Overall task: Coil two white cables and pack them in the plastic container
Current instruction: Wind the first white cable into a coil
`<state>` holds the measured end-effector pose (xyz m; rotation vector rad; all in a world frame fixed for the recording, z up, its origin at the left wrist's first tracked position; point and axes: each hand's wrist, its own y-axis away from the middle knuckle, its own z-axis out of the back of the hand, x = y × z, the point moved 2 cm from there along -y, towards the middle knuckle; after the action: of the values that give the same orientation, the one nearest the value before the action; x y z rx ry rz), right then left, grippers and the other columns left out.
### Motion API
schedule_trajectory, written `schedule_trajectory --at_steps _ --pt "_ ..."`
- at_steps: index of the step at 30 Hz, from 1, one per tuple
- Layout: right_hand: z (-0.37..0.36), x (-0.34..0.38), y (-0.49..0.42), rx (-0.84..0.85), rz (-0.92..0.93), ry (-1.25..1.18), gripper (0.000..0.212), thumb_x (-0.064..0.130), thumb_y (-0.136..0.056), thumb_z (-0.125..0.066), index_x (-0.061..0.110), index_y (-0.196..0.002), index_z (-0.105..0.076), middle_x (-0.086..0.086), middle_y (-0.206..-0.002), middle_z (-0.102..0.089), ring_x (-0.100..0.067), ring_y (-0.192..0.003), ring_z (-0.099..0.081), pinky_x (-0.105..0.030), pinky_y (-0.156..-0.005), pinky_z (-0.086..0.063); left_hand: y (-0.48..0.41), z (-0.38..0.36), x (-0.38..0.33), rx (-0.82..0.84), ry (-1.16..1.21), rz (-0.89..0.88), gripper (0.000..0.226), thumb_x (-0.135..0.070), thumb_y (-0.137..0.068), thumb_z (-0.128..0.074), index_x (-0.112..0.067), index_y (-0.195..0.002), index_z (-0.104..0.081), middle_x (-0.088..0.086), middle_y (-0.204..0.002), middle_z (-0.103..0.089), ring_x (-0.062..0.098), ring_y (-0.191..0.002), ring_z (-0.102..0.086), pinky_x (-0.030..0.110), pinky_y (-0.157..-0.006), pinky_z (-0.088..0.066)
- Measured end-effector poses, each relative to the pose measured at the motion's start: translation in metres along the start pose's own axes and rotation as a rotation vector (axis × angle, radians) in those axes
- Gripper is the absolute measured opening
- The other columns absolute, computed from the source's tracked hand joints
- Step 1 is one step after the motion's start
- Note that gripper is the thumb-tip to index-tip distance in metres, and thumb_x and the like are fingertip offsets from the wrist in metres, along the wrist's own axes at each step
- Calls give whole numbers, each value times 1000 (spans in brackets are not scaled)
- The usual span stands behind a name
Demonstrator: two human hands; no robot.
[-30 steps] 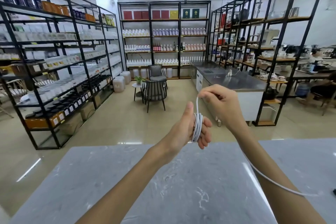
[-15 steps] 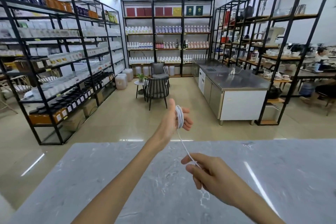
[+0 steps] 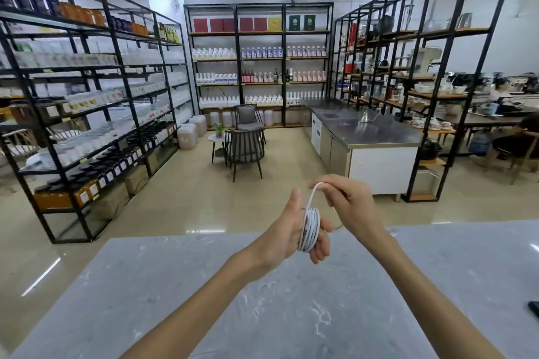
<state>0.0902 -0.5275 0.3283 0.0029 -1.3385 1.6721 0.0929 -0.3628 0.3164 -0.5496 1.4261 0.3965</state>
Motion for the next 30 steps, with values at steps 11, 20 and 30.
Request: schedule_trajectory --at_steps 11,20,30 --pt "0 22 -26 -8 -102 20 12 29 -88 -65 29 -83 -75 1 -65 -70 -9 -57 -60 -33 -59 -50 3 6 -21 16 32 -9 79 -58 -98 2 -2 -98 -54 16 -78 -63 22 -68 -59 28 -66 -51" --pt "-45 36 79 592 -403 -29 30 34 -102 -44 22 -101 -71 6 -54 -58 0 -49 -51 -15 -58 -39 -18 63 -8 -345 295 -124 79 -62 -98 -5 0 -95 -54 14 -68 -67 25 -61 -61 32 -59 -51" --pt "31 53 -7 189 -68 59 10 29 -85 -71 27 -75 -75 6 -75 -68 -17 -73 -61 -32 -66 -47 7 -8 8 80 115 -135 75 -58 -94 -1 -8 -93 -57 11 -72 -67 21 -64 -60 27 -63 -50"
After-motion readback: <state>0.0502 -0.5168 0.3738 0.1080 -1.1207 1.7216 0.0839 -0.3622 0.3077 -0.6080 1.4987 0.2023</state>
